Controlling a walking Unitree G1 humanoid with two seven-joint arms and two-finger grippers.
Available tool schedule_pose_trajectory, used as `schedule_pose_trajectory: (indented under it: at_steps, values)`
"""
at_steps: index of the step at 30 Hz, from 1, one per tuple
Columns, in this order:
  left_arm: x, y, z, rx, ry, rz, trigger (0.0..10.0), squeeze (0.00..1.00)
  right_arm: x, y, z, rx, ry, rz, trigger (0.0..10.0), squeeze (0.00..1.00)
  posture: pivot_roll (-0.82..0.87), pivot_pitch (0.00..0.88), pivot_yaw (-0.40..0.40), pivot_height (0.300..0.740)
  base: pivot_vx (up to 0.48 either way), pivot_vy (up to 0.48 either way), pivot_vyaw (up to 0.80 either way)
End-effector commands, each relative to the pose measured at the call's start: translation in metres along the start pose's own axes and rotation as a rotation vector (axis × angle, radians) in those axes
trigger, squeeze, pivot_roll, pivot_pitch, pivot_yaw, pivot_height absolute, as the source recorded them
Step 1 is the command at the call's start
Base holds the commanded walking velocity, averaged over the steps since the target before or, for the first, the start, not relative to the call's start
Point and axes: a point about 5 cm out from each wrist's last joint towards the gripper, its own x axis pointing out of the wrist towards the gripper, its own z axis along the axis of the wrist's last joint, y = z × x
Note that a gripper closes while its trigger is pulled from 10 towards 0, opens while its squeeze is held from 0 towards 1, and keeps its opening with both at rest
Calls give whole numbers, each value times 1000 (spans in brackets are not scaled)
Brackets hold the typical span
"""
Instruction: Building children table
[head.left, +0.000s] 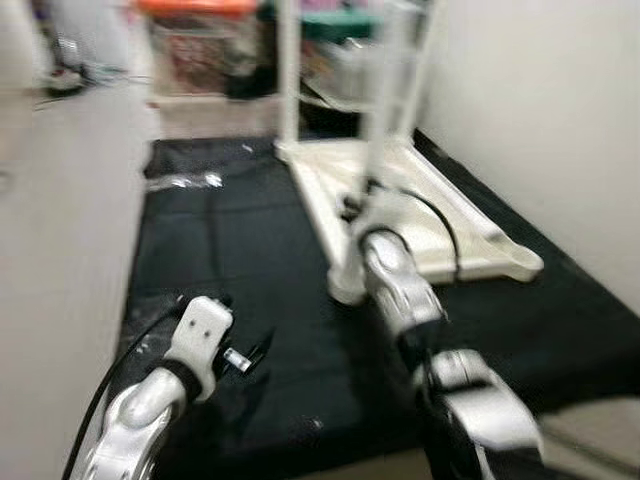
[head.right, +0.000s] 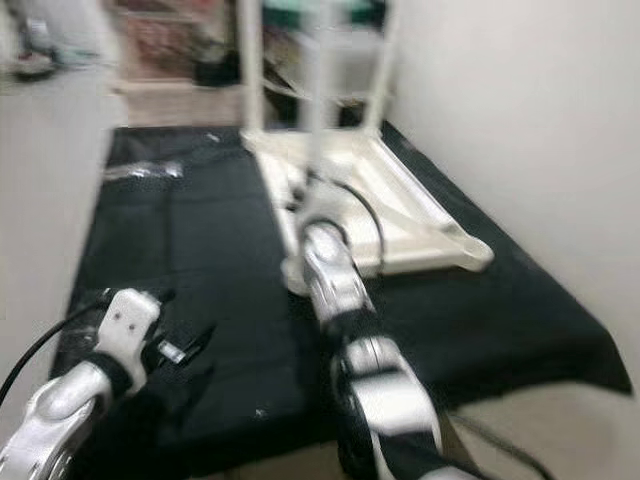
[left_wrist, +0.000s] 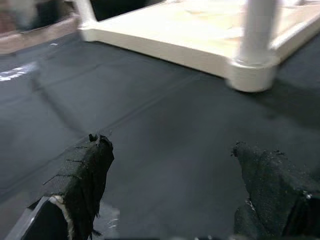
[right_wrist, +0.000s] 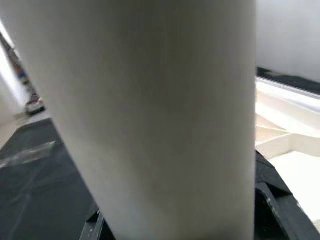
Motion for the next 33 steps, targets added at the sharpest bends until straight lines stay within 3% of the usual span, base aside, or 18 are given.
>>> schedule_pose_trajectory:
  at_steps: [1,2,3,4,5,7,9,14,16,21,24,26,27,28,29,33]
  values:
    - [5,-4,3,3,-4,-30,10000,0,-11,0,-24,1,94,-22,0,0,71,0,-85,740,0,0,0]
    - [6,-5,4,5,-6,-39,10000,0,-16,10,-24,-1,88,26,0,0,71,0,-85,740,0,0,0]
    - [9,-4,5,8,-10,-47,10000,0,-20,26,-20,3,72,145,10000,0,65,0,-75,740,0,0,0]
    - [9,-4,5,8,-10,-47,10000,0,-20,26,-20,3,72,145,10000,0,65,0,-75,740,0,0,0]
    - [10,-4,6,10,-13,-52,10000,0,-23,37,-17,6,59,231,10000,1000,62,0,-73,740,0,0,0]
    - [12,-3,8,13,-16,-54,10000,0,-24,43,-10,28,13,277,10000,1000,61,0,-73,740,0,0,0]
    - [12,-2,8,15,-18,-51,10000,0,-26,56,6,105,-64,402,10000,1000,63,0,-79,740,0,0,0]
    - [11,-3,7,12,-17,-48,10000,0,-32,68,21,136,-127,533,10000,1000,58,0,-80,740,0,0,0]
    - [10,-5,6,1,-16,-46,10000,0,-51,80,40,172,-185,705,10000,1000,54,0,-78,740,0,0,0]
    - [10,-7,6,-7,-16,-47,10000,0,-67,84,46,169,-191,801,10000,1000,48,0,-75,740,0,0,0]
    - [12,-8,6,-7,-16,-54,10000,0,-62,68,22,38,-97,783,10000,1000,38,0,-66,740,0,0,0]
    - [12,-7,6,-6,-15,-54,10000,0,-60,61,17,17,-84,779,10000,1000,36,0,-64,740,0,0,0]
    - [12,-6,6,-5,-15,-55,10000,0,-53,43,9,-35,-63,733,10000,1000,27,0,-59,740,0,0,0]
    - [12,-6,6,-5,-15,-55,10000,0,-53,43,9,-35,-63,733,10000,1000,27,0,-59,740,0,0,0]
    - [12,-7,6,-3,-15,-57,10000,0,-44,18,2,-95,-50,654,10000,1000,22,0,-56,740,0,0,0]
    - [12,-7,6,-3,-15,-57,10000,0,-44,18,2,-95,-50,654,10000,1000,22,0,-56,740,0,0,0]
